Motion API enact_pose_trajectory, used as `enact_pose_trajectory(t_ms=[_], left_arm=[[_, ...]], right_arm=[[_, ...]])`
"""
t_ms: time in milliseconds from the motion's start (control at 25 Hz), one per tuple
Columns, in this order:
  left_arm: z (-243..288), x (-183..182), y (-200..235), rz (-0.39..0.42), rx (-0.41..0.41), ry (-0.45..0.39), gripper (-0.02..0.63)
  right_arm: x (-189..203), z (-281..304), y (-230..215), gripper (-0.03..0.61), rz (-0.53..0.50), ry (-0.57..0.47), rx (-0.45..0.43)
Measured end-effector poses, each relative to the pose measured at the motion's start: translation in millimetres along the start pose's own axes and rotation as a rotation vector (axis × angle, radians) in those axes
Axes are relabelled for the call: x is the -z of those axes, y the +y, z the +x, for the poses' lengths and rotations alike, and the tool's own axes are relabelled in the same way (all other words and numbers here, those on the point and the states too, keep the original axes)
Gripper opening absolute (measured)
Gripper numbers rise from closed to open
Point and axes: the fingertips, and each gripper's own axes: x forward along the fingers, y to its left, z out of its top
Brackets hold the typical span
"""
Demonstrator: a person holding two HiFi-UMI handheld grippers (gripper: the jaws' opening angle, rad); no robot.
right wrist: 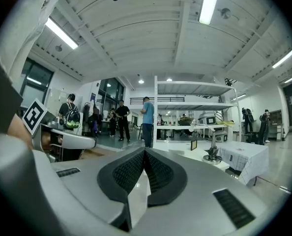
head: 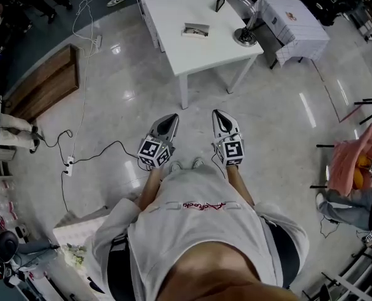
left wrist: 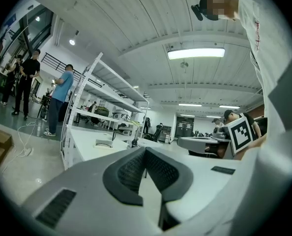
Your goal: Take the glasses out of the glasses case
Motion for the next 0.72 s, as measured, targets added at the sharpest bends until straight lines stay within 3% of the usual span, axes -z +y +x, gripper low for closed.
enact_pose_trajectory(t_ms=[720], left_arm=[[29,13,-34,0.012,-0.035,-0.001,0.0]], right_arm=[[11,-15,-37,-0.003,0.007,-0.019,-0.049]])
